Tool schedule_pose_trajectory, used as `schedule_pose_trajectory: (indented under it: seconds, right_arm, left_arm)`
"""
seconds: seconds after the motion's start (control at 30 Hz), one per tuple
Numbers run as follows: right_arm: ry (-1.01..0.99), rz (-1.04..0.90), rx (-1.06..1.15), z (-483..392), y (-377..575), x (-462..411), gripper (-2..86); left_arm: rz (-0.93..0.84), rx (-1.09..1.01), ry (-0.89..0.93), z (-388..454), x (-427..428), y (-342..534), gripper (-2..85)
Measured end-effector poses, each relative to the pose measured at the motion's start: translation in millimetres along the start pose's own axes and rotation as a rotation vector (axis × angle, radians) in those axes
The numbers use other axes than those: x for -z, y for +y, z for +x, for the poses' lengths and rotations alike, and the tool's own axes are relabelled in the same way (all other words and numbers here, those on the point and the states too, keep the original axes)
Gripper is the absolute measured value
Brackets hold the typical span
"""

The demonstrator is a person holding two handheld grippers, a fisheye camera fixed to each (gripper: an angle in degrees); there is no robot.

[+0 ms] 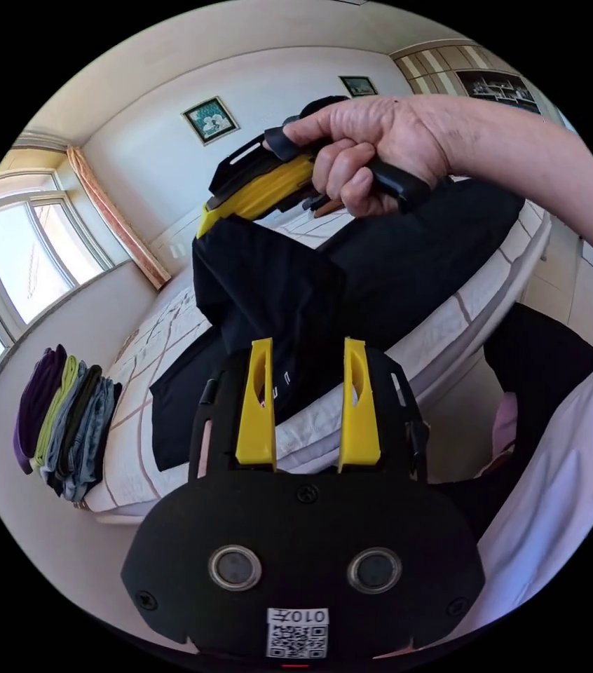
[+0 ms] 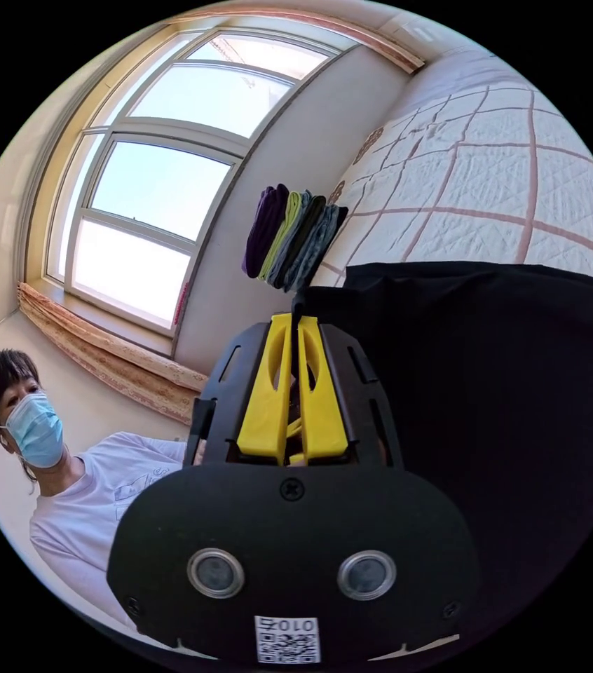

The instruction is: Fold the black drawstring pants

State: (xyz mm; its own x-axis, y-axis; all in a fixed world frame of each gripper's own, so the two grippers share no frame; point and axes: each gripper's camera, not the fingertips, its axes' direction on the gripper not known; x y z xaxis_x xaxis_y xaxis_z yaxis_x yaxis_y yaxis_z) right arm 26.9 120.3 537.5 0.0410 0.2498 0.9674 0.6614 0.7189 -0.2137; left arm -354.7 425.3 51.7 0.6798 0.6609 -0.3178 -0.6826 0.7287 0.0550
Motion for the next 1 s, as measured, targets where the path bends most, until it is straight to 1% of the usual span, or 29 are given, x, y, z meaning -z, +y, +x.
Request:
schedule_pose_trajectory:
  seconds: [0.03, 0.13, 0.2, 0.27, 0.4, 0.43, 0.47, 0.53, 0.57, 0.6, 0.63, 0.7, 0.77, 0.87, 0.97, 1.0]
  right_arm:
    - [0.005, -0.011, 0.007, -2.0, -0.5, -2.6, 3.3]
    - [0.031, -0.020, -0.001, -1.1, -2.2, -3.8, 3.4]
    - [0.021, 0.000, -0.018, 1.4, -7.1, 0.0, 3.4]
    - [0.020, 0.033, -0.014, -4.2, -22.9, -0.3, 3.5]
    - [0.044, -0.030, 0.039, -20.8, -63.2, -46.6, 3.9]
    - [0.046, -0.044, 0.046, -22.3, -76.9, -69.6, 4.3]
    - [0.091, -0.077, 0.084, -25.4, -88.2, -94.2, 5.5]
    - [0.203, -0.165, 0.118, -28.6, -100.6, -126.6, 7.7]
    - [0.251, -0.192, 0.157, -34.1, -103.9, -136.1, 8.9]
    - [0.259, -0.187, 0.188, -38.4, -103.7, -136.0, 9.3]
    - [0.266, -0.153, 0.254, -46.7, -99.9, -128.2, 9.5]
    - [0.337, -0.136, 0.309, -49.7, -91.8, -110.1, 8.9]
    - [0.563, -0.189, 0.272, -32.7, -80.2, -91.5, 7.8]
    - [0.710, -0.295, 0.242, -7.9, -58.5, -81.9, 7.0]
    - [0.866, -0.313, 0.192, 8.2, -36.6, -65.4, 7.2]
    - [0.875, -0.301, 0.183, 9.5, -32.1, -59.1, 7.2]
  left_arm:
    - [-0.001, 0.018, -0.047, -4.1, 1.1, 2.0, 9.6]
    - [0.019, 0.077, -0.103, -26.1, 6.5, 5.6, 5.8]
    - [0.066, 0.144, -0.059, -52.4, 12.9, 12.7, 2.8]
    - [0.073, 0.221, -0.006, -85.8, 14.5, 22.8, 1.1]
    - [0.087, 0.504, 0.172, -185.7, 6.9, 63.9, 0.0]
    - [0.091, 0.609, 0.236, -214.7, 0.2, 81.6, -0.1]
    - [0.099, 0.671, 0.283, -229.0, -4.9, 92.5, -0.1]
    - [0.093, 0.961, 0.527, -278.2, -39.8, 146.5, -0.1]
    - [0.093, 1.037, 0.576, -286.8, -48.9, 162.2, -0.1]
    - [0.096, 1.150, 0.646, -299.1, -64.2, 191.0, -0.1]
    - [0.085, 1.217, 0.704, -305.8, -76.0, 211.4, 0.0]
    - [0.099, 1.245, 0.712, -311.4, -79.2, 225.6, 0.1]
    - [0.112, 1.209, 0.704, -316.1, -78.0, 225.0, 0.3]
    - [0.125, 1.183, 0.718, -324.6, -82.8, 220.6, 1.1]
    - [0.136, 1.152, 0.770, -333.7, -87.6, 211.8, 2.9]
    - [0.126, 1.135, 0.774, -336.5, -85.6, 208.0, 3.7]
